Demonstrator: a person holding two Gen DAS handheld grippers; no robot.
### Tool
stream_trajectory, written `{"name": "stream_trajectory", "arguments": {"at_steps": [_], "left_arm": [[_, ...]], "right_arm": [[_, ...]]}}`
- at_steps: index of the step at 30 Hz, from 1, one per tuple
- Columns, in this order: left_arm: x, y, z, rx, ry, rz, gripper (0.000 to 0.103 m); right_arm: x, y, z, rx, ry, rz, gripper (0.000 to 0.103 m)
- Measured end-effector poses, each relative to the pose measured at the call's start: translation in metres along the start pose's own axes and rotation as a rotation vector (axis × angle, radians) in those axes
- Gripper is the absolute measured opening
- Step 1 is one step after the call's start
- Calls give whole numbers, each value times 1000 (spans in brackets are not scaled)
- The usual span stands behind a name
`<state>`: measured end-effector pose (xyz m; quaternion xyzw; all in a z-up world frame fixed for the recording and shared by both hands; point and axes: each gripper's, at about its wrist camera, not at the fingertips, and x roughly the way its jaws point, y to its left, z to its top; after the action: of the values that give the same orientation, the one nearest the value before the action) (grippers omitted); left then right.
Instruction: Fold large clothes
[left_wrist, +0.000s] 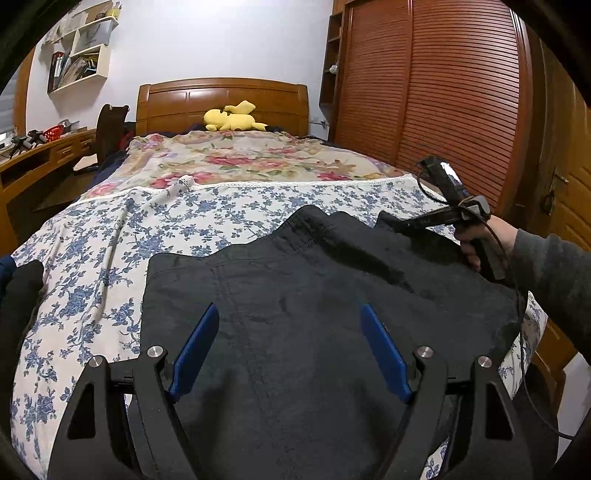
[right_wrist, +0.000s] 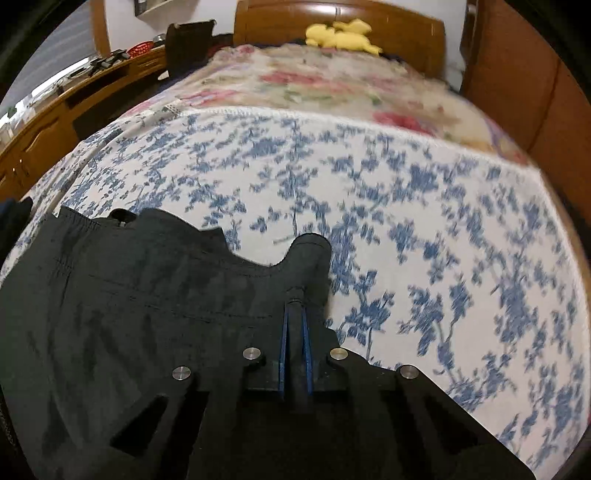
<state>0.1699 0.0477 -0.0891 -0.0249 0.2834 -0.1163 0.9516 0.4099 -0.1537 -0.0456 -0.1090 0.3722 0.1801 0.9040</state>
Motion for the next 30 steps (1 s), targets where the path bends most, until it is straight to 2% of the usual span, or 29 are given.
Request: {"name": "stream_trajectory", "arguments": {"at_steps": [3,5,6,10,11,13,18,26,28,30], "left_arm": [[0,-1,0,1,-1,-2,80],[0,-2,0,5,-2,-2,80],[0,-3,0,7,-3,-1,80],[-1,-3,-1,9,-3,3,80],[-1,-3,-1,7,-2,2,80],[-2,-4,-1,9,-2,0,80],[-8,-12,-2,26,-12,1,80],[-15,-27,-8,36,-11,1,80],[-17,-32,-11,39,-9,2,80],[-19,-36,-14,38,-7,0,80]], "right_arm": [[-11,-5,4,25,-78,-69,6],[-16,-18,8,85,-116,-165,6],[-16,-23,7,115,-120,-186,6],[-10,-28,1,147,-90,-182,7],[-11,-27,0,148,-93,-187,13],[-20,-23,-6,144,-106,-205,15],[-79,1,-29,128,-148,-167,21],[-141,18,-112,87,-146,-82,24],[-156,16,-130,88,-145,-77,29],[-169,13,-144,87,-148,-79,46]]}}
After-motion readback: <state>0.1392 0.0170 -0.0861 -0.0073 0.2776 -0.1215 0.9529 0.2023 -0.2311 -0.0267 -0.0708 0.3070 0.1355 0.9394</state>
